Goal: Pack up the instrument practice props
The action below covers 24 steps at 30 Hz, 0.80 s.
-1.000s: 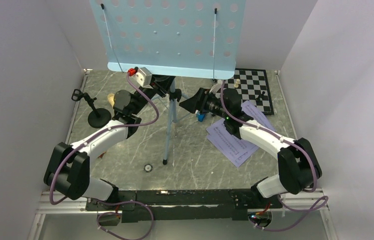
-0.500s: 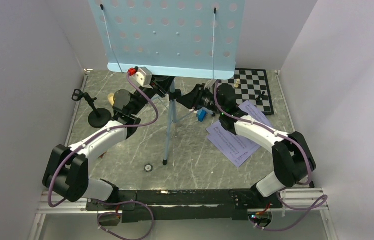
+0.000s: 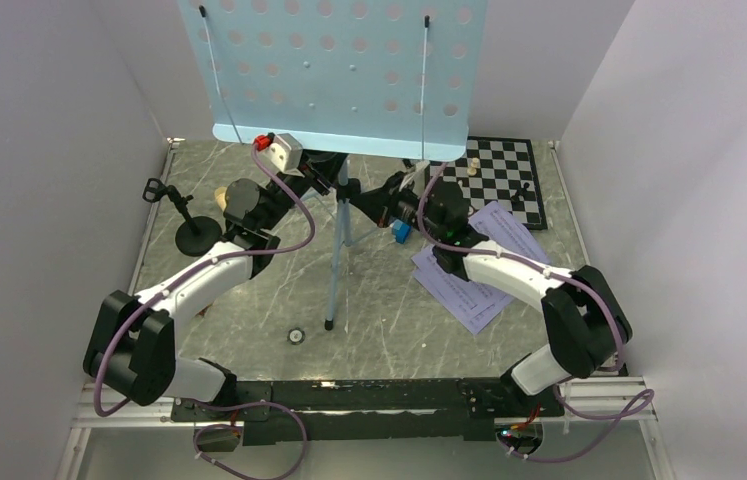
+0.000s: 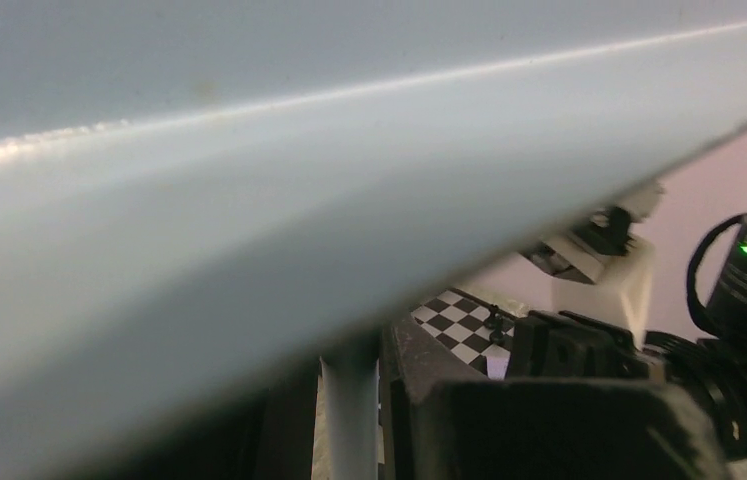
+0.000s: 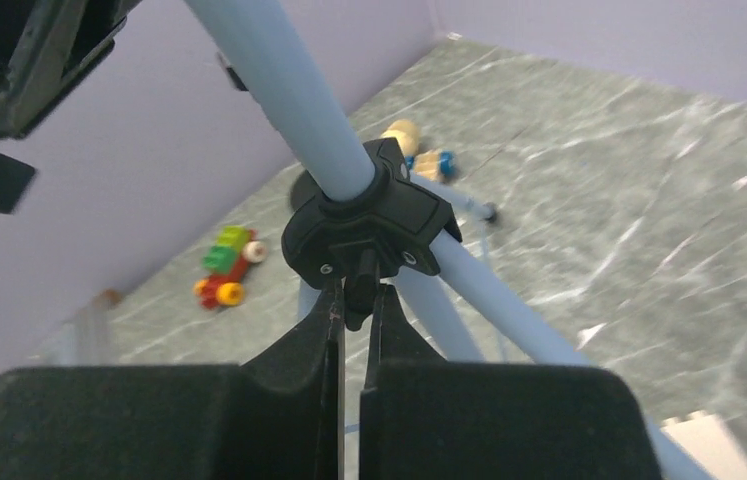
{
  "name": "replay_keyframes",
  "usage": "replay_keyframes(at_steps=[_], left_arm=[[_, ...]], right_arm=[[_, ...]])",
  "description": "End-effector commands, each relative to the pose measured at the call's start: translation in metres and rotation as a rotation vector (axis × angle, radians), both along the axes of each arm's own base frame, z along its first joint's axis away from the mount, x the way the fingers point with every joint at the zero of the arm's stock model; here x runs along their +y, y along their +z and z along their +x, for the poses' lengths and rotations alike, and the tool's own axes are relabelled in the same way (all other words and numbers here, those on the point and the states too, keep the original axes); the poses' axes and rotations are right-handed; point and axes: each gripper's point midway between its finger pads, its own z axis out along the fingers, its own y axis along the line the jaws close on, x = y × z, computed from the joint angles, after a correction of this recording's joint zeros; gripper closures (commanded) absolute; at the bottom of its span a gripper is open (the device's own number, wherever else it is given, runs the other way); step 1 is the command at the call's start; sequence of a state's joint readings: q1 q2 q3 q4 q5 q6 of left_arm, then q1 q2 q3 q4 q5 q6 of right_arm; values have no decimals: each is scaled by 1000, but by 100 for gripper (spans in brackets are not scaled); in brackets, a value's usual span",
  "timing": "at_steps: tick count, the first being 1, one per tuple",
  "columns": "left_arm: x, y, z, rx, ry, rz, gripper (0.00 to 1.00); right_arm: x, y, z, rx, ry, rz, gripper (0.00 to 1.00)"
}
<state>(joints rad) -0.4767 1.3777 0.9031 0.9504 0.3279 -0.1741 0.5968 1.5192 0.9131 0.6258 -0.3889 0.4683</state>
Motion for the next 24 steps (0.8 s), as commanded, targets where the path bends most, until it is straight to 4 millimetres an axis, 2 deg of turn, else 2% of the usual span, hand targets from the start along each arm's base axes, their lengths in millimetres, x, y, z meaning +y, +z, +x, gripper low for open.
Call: replay_keyframes(at_steps=[1,4,10,18,21,24], left_arm=[[-13,-18,-16,65,-86,52,100],[-11,-19,-17,70,-85,54,100],[-10,-23,-21,80,-86,59,100],[-12,-28,-21,104,-98,50,100],[-12,-31,-20,111,-101,45,100],[-13,-32,-19,121,-103,37,100]], right_arm=[[-20,-21,26,-283,-214,-258,100],[-27,-31,29,-380,-274,-387,100],[-37,-34,31,-579,-373,-616,100],[-40,-12,15,-911,-509,-896,100],[-32,-11,6,-1069,-548,-1054,100],[-27,-8,-1,-1150,-598,-1115,100]])
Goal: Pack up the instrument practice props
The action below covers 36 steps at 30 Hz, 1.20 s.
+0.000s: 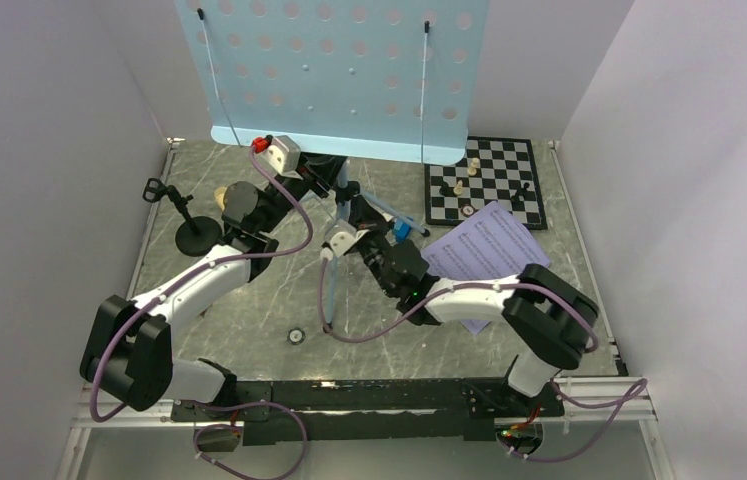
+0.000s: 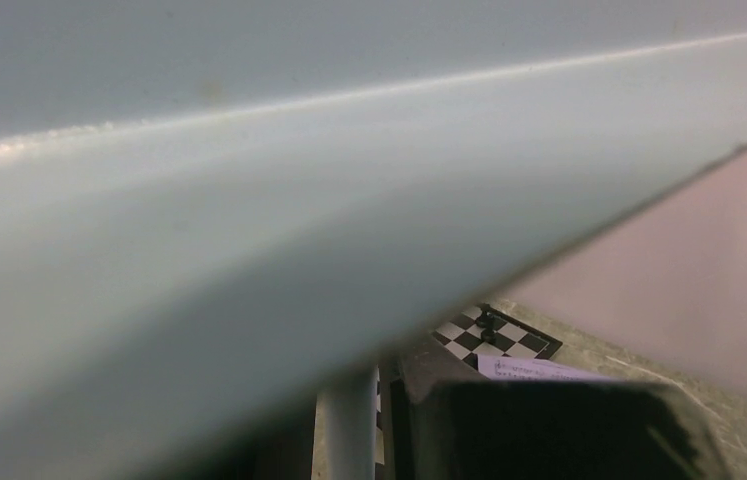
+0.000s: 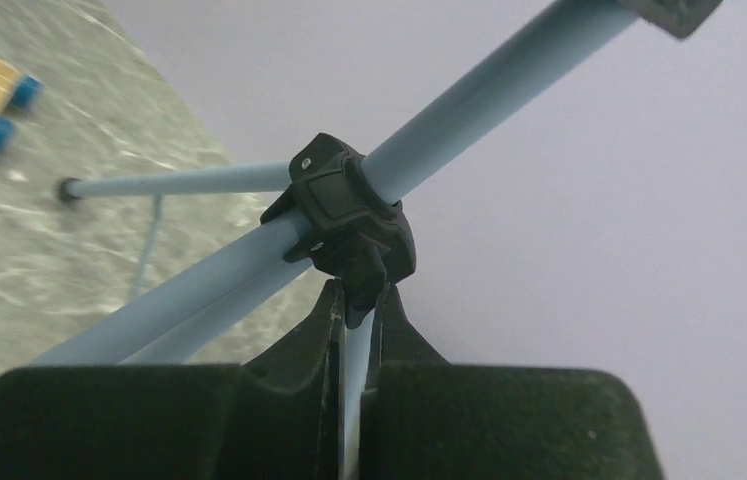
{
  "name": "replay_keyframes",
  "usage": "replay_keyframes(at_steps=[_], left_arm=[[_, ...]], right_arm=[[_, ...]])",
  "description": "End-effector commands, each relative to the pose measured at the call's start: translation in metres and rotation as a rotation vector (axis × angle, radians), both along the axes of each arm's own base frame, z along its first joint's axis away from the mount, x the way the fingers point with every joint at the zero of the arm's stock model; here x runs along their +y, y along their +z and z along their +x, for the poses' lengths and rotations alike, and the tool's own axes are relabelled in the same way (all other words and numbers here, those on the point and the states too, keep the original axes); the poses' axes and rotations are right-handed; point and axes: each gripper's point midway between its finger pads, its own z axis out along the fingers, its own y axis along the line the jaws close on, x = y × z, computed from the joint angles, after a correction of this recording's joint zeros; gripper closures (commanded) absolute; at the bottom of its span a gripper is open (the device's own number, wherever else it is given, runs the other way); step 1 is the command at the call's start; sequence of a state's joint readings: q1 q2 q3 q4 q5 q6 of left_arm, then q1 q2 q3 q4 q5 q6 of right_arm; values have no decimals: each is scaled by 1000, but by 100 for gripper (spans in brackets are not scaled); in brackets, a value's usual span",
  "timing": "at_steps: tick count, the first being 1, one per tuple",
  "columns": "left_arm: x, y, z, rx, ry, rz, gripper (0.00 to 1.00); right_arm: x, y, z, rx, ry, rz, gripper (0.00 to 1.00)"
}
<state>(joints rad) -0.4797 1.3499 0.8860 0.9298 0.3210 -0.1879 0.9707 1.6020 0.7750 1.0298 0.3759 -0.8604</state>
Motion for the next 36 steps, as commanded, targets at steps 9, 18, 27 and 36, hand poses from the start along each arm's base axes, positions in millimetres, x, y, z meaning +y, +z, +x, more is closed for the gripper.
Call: replay_keyframes(at_steps=[9,18,27,36], left_arm=[[-13,-38,-7,125,-71,57,100],[-9,-36,-2,126,-33,67,100],[-5,-33,0,130,-9,43,100],[-2,-22,-4,119,-9,25,100]], right_arm=[[-28,2,0,-150,-271,-223,83],[-35,31,-37,84,-210,68,14],[-13,-33,-104,645,10,311,3],[-32,-54,-105,1122,156,845,4]])
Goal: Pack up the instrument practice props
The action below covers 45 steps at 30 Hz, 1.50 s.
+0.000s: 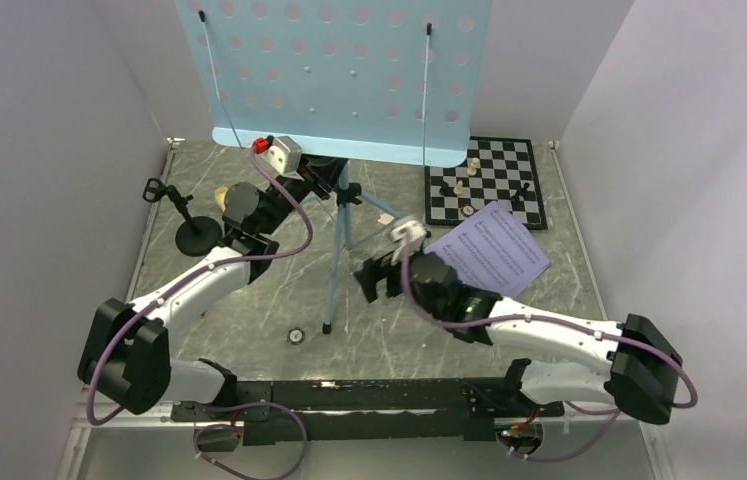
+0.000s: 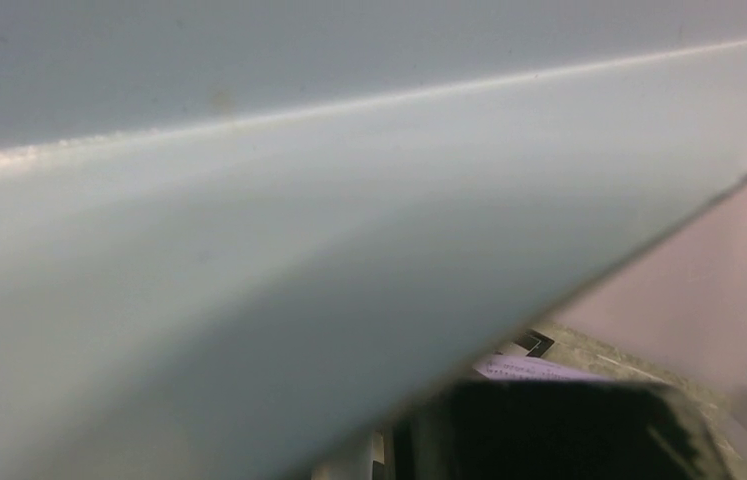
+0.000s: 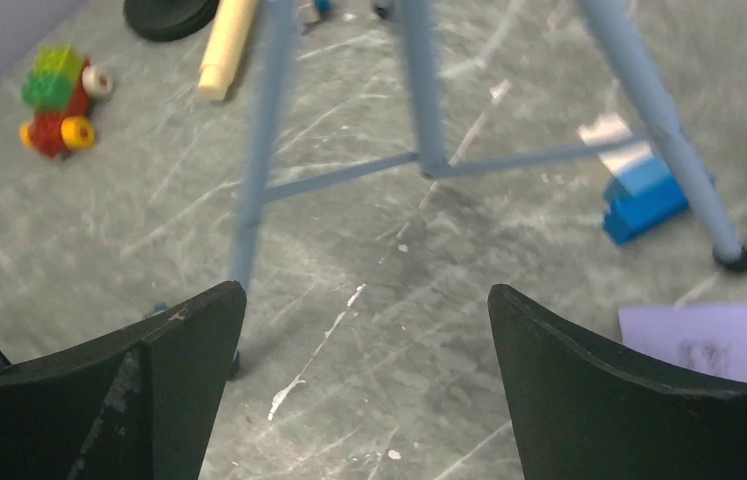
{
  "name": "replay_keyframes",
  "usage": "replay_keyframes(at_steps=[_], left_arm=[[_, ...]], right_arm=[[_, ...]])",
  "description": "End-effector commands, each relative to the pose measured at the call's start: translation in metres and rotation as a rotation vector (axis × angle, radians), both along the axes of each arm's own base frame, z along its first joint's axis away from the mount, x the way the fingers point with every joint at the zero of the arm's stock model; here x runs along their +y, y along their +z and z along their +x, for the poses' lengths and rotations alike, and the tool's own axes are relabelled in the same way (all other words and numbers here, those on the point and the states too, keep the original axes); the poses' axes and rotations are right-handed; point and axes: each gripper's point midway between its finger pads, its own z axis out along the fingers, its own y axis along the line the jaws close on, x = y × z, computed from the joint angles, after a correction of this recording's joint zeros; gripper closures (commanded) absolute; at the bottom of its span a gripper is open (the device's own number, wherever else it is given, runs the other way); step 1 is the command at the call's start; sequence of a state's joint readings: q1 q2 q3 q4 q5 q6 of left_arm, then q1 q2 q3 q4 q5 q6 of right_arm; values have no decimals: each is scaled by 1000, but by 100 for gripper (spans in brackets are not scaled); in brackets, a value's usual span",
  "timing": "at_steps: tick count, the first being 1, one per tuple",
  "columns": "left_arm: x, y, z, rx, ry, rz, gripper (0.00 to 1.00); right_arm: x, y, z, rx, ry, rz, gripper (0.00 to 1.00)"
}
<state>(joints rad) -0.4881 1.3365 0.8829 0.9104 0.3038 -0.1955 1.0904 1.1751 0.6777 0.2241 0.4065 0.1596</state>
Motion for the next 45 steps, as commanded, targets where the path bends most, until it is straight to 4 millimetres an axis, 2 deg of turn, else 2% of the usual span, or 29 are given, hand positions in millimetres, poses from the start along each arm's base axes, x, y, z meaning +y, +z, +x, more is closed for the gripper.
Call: replay_keyframes(at_steps=[1,2,5,8,12,16,23,34,45], left_arm=[[-1,-22,-3,99,-12,33,100],[-1,-22,-3,96,-11,38,100],[0,-23,-5,89,-9,46,100],[0,-24,-6,84,-8,50,100],[-1,-26,-5,82,-9,54,100],[-2,-27,-4,79,-9,63,100],[-4,-32,-1,78,-11,80,100],[-11,-36,1,87,-23,89,100],[-15,-40,-1,90,-27,106,100]], right_arm=[[-14,16,7,355,-1,488,5],[-17,19,7,408,31,549,5],[-24,38,23,489,36,697,5],[-22,68,40,565,77,835,5],[-12,97,62,676,140,988,6],[6,108,78,782,176,1067,8],[18,105,93,860,190,1123,14],[26,106,101,892,228,1160,48],[33,112,108,894,245,1157,64]])
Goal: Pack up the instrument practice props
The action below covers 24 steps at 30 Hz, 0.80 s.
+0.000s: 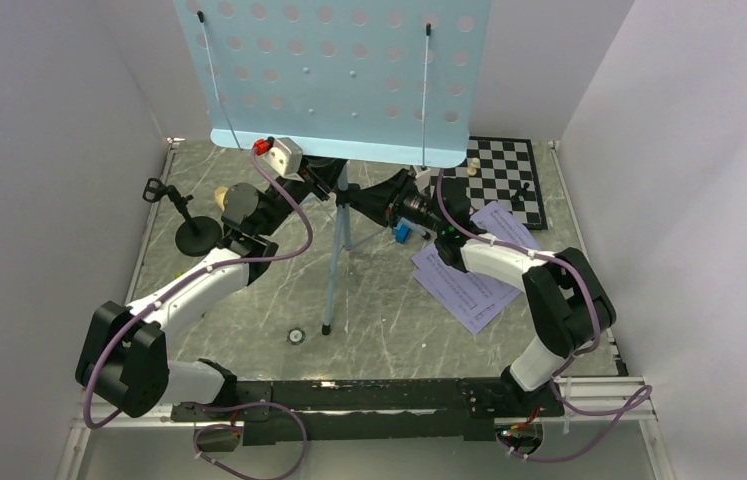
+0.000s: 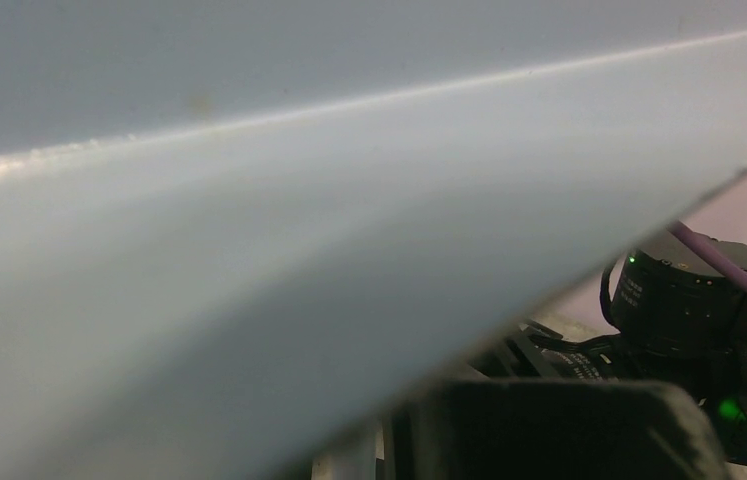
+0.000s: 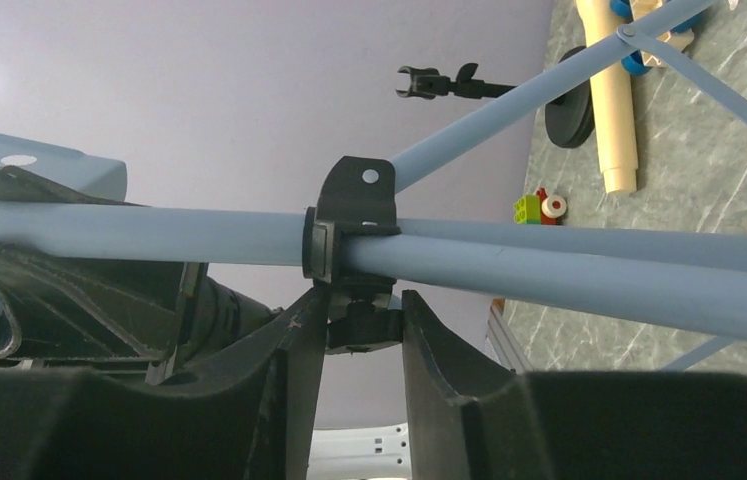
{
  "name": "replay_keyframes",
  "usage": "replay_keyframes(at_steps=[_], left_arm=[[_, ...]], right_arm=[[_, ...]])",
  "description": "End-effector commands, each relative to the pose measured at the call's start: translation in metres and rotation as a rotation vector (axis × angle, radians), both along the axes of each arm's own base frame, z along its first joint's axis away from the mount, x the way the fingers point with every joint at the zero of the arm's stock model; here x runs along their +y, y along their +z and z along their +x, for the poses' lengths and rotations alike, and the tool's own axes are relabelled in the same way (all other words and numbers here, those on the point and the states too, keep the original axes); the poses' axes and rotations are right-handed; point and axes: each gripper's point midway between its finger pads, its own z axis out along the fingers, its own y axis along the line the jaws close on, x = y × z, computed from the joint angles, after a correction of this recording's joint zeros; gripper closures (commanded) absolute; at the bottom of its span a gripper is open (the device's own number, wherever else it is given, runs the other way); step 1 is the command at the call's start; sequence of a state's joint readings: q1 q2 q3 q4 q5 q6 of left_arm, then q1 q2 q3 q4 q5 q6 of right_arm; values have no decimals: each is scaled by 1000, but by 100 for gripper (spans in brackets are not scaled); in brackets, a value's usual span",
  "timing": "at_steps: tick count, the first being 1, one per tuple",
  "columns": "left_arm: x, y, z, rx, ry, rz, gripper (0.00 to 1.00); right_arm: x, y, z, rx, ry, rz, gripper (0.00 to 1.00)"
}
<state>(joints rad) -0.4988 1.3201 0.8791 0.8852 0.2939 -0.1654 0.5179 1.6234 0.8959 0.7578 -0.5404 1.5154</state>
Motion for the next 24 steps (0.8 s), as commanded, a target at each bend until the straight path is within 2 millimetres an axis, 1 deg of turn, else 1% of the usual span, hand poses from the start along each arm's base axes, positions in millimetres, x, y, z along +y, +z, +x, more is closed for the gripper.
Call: replay_keyframes(at_steps=[1,3,5,7,8,12,15,17,18,19,20,23,24], left_arm=[[-14,-39,2,97,-38,86,100],[-15,-40,1,100,-41,85,100],[-15,-41,1,102,-41,86,100],[-15,-40,0,103,-44,85,100],[-15,-41,0,104,-44,86,100],[-17,-43,1,124,-48,90,100],[-16,-45,2,129,-48,87,100],[-16,-46,2,134,-49,85,100],[-16,-46,1,134,-49,83,100],[-16,-46,1,135,-49,83,100],[-16,-46,1,137,-48,83,100],[-16,-48,1,139,-47,90,100],[-16,-48,1,139,-47,91,100]], right_arm=[[4,38,3,-80,17,71,68],[6,38,3,-87,22,65,75],[5,36,3,-96,20,46,85],[3,33,3,-139,8,-5,97],[2,30,3,-168,0,-40,100],[-3,18,1,-305,-16,-180,100],[0,5,-2,-325,32,-237,100],[3,6,-1,-351,47,-250,100],[5,3,0,-357,54,-286,100],[5,6,4,-407,34,-333,100],[4,-1,6,-432,26,-417,100],[-3,-5,13,-625,-37,-656,100],[-7,-8,16,-646,-61,-706,100]])
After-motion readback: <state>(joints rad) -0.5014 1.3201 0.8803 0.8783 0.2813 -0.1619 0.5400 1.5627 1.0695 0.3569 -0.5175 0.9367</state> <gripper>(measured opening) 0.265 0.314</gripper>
